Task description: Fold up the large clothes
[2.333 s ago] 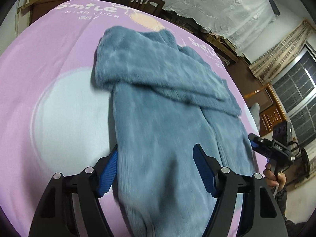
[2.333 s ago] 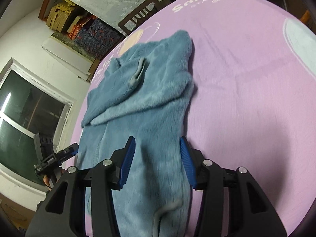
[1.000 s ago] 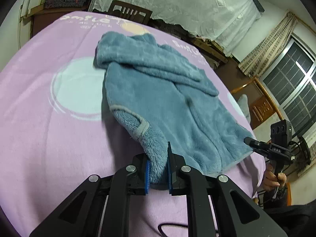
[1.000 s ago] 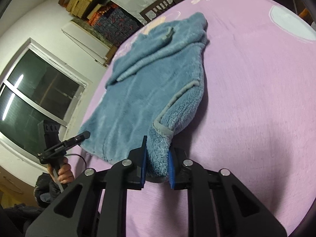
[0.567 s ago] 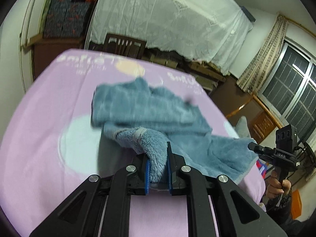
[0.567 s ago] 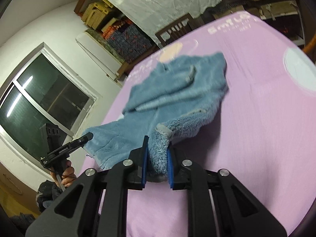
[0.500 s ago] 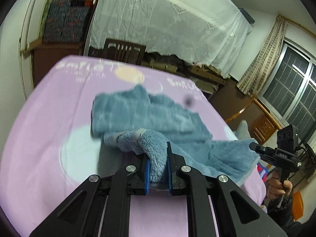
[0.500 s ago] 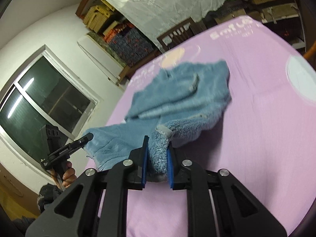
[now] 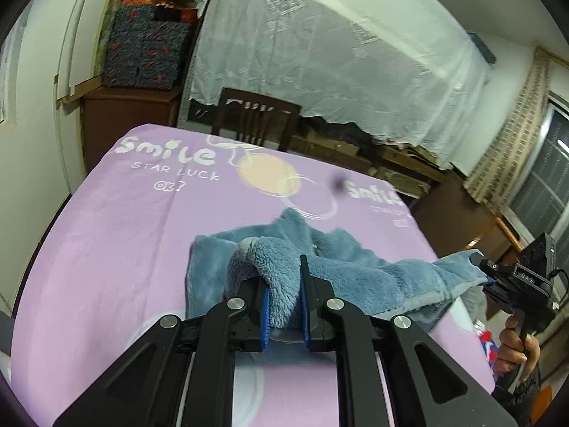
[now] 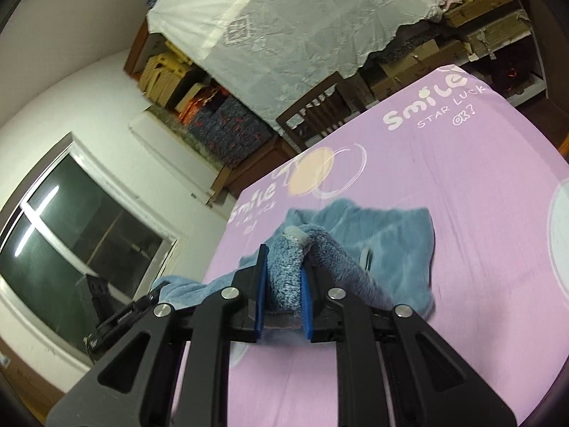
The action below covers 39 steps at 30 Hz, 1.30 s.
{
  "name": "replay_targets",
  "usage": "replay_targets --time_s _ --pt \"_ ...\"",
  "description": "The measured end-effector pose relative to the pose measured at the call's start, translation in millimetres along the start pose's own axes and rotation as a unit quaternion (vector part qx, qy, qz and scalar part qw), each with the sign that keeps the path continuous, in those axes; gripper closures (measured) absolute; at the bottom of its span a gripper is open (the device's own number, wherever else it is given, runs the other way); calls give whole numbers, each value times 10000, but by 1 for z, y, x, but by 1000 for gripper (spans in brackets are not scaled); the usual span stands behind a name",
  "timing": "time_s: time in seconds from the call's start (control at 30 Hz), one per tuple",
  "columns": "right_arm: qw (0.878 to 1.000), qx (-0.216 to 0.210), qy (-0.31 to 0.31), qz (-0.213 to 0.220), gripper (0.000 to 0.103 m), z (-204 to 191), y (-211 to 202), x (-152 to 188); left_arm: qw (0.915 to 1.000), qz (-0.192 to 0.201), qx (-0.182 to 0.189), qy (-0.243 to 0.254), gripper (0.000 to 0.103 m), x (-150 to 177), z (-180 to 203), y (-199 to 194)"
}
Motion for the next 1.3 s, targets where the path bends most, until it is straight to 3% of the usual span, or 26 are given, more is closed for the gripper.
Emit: replay_targets --time_s 0.23,0.4,0.57,0.73,0.8,0.87,0.9,0.97,1.1,1.3 --pt "9982 320 510 -64 88 52 74 -16 9988 -268 -397 -131 90 -2 -28 72" --pt "9940 793 730 -204 88 96 122 -11 9948 -652 -751 -222 89 20 -55 134" --pt "9898 1058 851 -440 91 135 153 9 9963 -547 -621 -235 88 27 -64 152" --pt "9910 1166 441 -490 90 130 155 12 9963 -600 -417 -459 86 26 -65 149" --pt "9923 1070 357 -514 86 126 151 11 9964 -616 -281 -504 80 23 -61 142" --pt "9956 753 335 -452 72 116 141 6 9970 -577 38 -518 57 14 -53 126" --pt "9975 535 285 -374 66 108 133 1 9973 -520 148 -503 51 10 -48 120" --pt "9994 303 59 -171 52 91 115 -11 9994 -128 104 -319 26 -6 -43 96" --pt "9994 236 -173 203 44 83 91 -28 9997 216 76 -82 23 -17 -41 75" --pt "9979 592 235 -82 43 118 105 -19 9992 -259 -210 -201 25 4 -57 113"
Point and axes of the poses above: each gripper's, at about its wrist camera, not at the fingertips, and y roughly the way its jaws point, z to its right, x to its underside, the point moved 9 cm from there along y, roughly the way its jaws point, and after that the axes turned 4 degrees about z, right-handed, at the moved point
